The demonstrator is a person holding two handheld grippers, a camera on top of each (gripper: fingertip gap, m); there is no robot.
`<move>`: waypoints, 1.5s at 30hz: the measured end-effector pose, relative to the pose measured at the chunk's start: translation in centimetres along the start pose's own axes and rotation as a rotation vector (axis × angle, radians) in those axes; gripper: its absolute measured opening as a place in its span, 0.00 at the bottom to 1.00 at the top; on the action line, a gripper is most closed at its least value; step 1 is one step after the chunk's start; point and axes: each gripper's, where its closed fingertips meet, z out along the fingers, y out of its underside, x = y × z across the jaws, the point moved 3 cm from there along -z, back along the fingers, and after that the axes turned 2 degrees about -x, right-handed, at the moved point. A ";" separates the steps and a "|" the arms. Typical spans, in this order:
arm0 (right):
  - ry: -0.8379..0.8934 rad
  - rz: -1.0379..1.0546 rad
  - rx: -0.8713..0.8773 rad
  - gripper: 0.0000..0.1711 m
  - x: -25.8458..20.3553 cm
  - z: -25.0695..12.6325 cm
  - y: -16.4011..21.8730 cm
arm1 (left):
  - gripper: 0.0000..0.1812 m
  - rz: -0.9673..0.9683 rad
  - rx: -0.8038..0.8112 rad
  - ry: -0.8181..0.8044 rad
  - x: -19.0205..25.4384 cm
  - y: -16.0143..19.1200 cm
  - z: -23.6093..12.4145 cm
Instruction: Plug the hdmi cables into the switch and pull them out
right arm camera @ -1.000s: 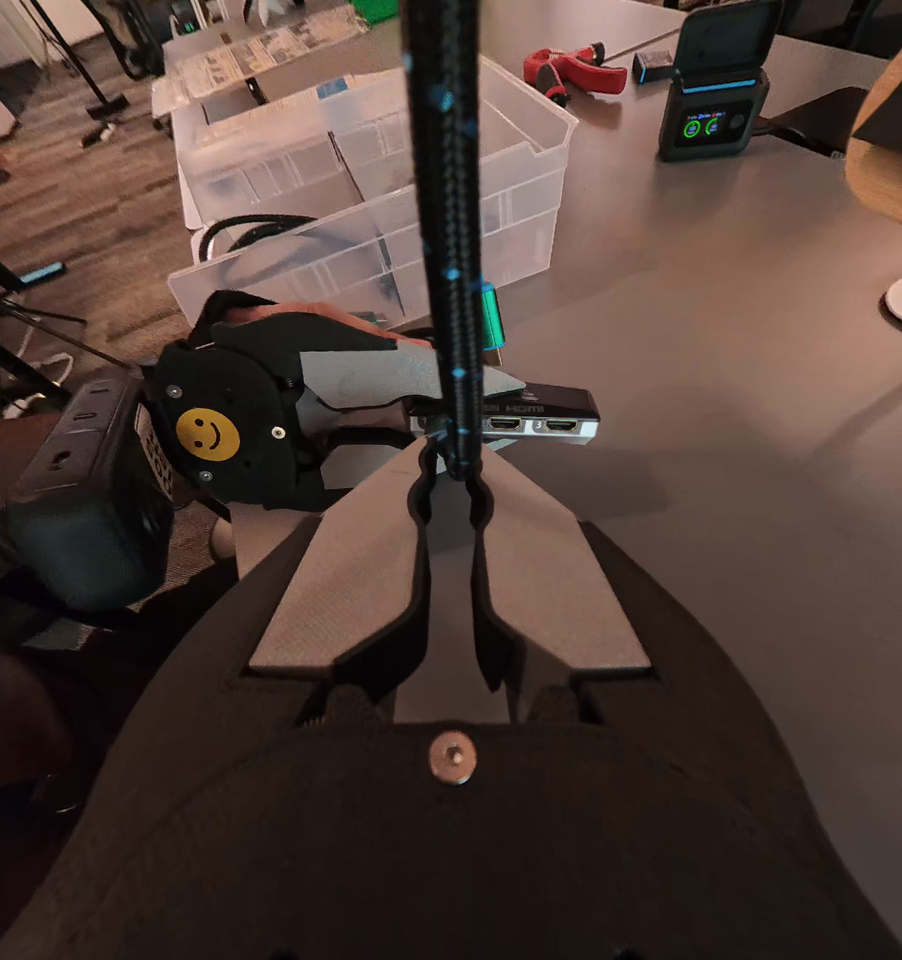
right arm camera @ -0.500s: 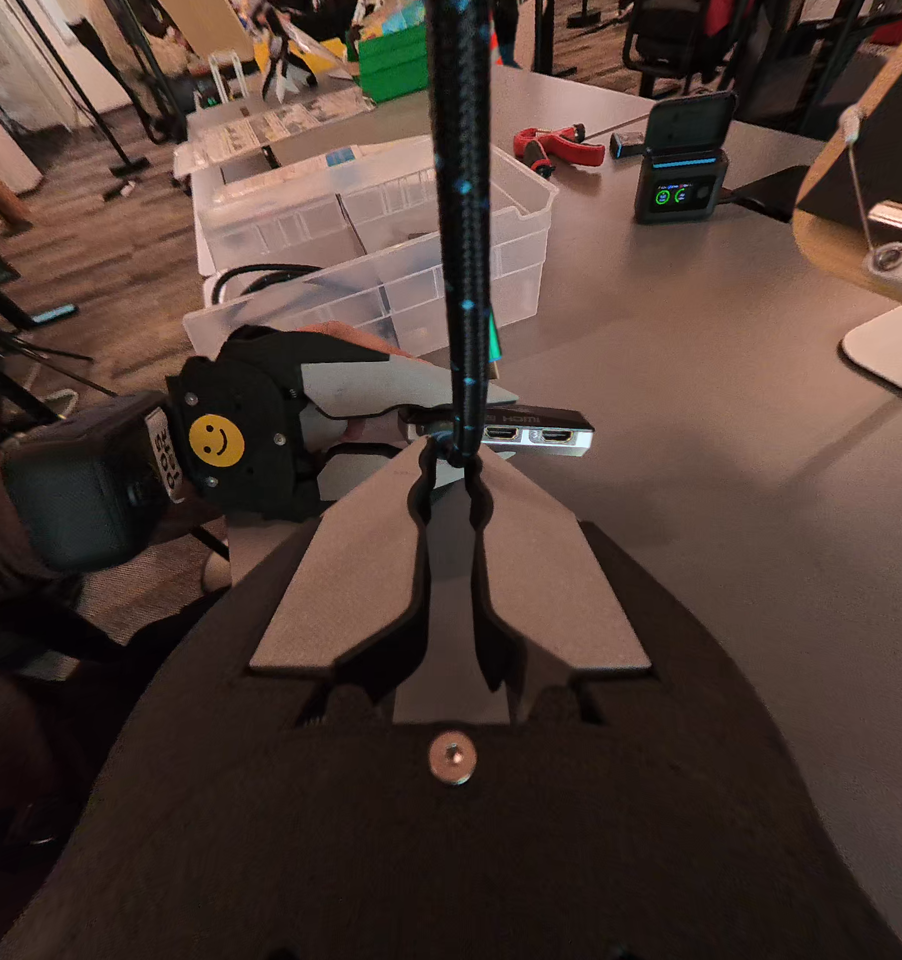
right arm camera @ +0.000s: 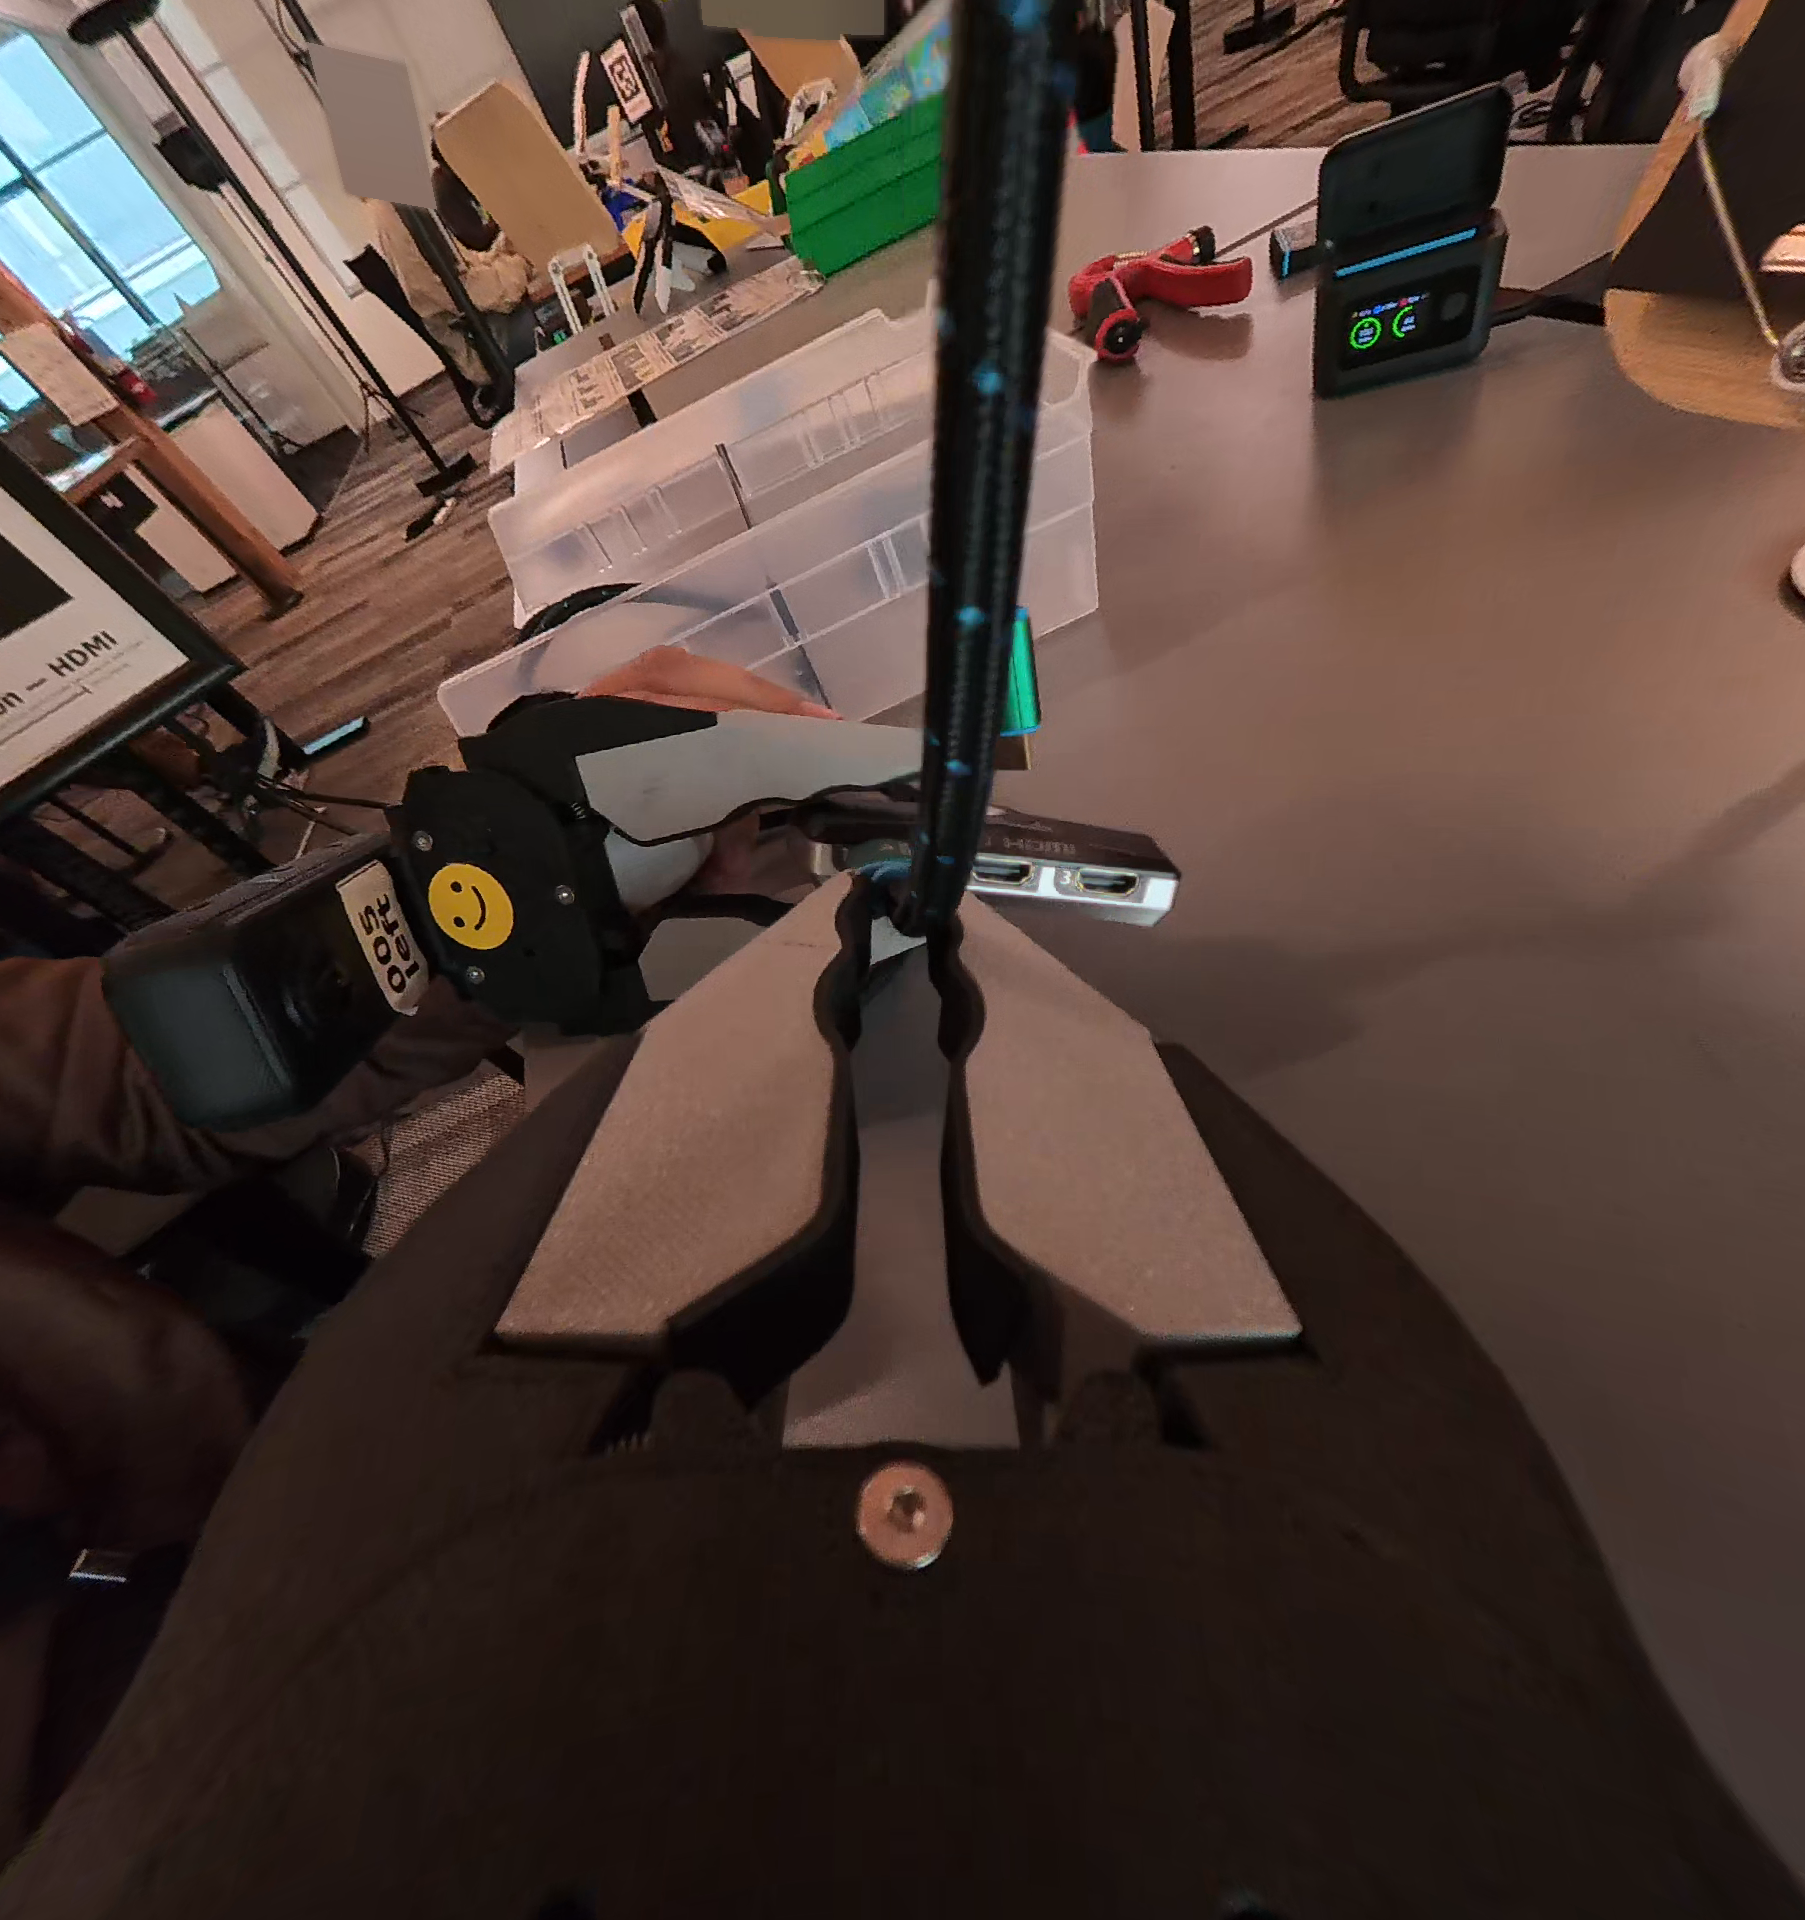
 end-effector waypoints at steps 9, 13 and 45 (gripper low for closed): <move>-0.021 0.001 -0.027 0.04 0.7 -0.7 0.4 | 0.13 -0.027 0.035 0.079 0.6 -0.5 -0.4; 0.010 -0.062 -0.110 0.04 0.5 -0.6 1.0 | 0.10 -0.001 -0.014 0.105 0.8 -0.3 -0.5; 0.077 -0.101 -0.047 0.04 0.3 1.4 1.5 | 0.09 -0.090 -0.181 0.187 1.3 1.4 -0.2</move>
